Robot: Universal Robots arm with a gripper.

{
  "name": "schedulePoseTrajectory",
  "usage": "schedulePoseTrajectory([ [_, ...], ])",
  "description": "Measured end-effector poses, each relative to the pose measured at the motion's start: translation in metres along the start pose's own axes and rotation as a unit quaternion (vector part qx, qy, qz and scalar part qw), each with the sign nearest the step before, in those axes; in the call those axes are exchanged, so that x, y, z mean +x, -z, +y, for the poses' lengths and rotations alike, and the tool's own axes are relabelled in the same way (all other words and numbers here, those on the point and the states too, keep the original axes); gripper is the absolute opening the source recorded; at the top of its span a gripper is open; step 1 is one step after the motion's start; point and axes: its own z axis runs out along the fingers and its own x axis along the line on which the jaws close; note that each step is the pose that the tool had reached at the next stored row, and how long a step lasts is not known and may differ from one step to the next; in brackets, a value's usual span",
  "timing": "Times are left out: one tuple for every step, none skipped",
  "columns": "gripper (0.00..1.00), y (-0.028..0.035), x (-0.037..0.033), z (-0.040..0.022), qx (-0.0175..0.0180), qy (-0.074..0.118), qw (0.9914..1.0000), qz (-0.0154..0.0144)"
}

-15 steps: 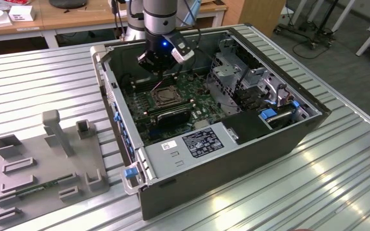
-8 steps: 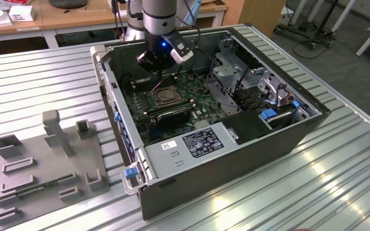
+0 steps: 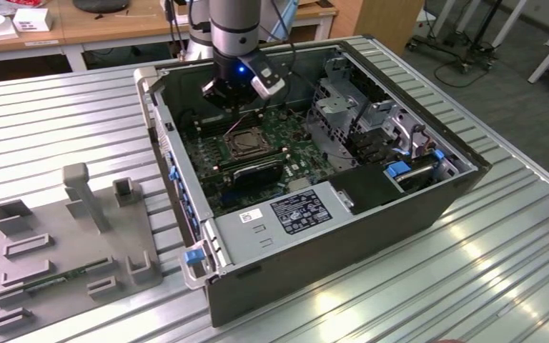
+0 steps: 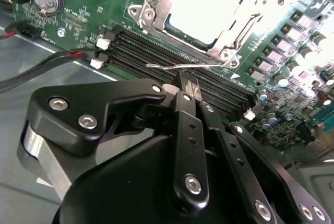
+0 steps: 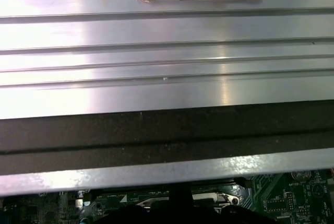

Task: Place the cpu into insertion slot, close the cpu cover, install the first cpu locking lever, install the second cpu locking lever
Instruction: 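Install the first cpu locking lever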

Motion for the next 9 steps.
schedulePoseTrajectory([
  [0.11, -0.0002, 0.0, 0.0, -0.0026, 0.0, 1.0, -0.0001],
  [0.11, -0.0002, 0.0, 0.0, -0.0039, 0.0, 0.99999, 0.0],
  [0.11, -0.0003, 0.0, 0.0, -0.0039, 0.0, 0.99999, 0.0],
  [0.11, -0.0005, 0.0, -0.0002, -0.0041, 0.0, 0.99999, -0.0001],
  [0.11, -0.0008, 0.0, -0.0005, -0.004, 0.0, 0.99999, 0.0],
  [0.11, -0.0015, 0.0001, -0.0008, -0.004, 0.0, 0.99999, 0.0],
  [0.11, -0.0026, 0.0001, -0.0012, -0.0039, 0.0, 0.99999, 0.0],
  [0.11, -0.004, 0.0002, -0.0015, -0.0039, 0.0, 0.99999, 0.0],
  [0.11, -0.005, 0.0003, -0.0016, -0.0041, 0.0, 0.99999, -0.0001],
])
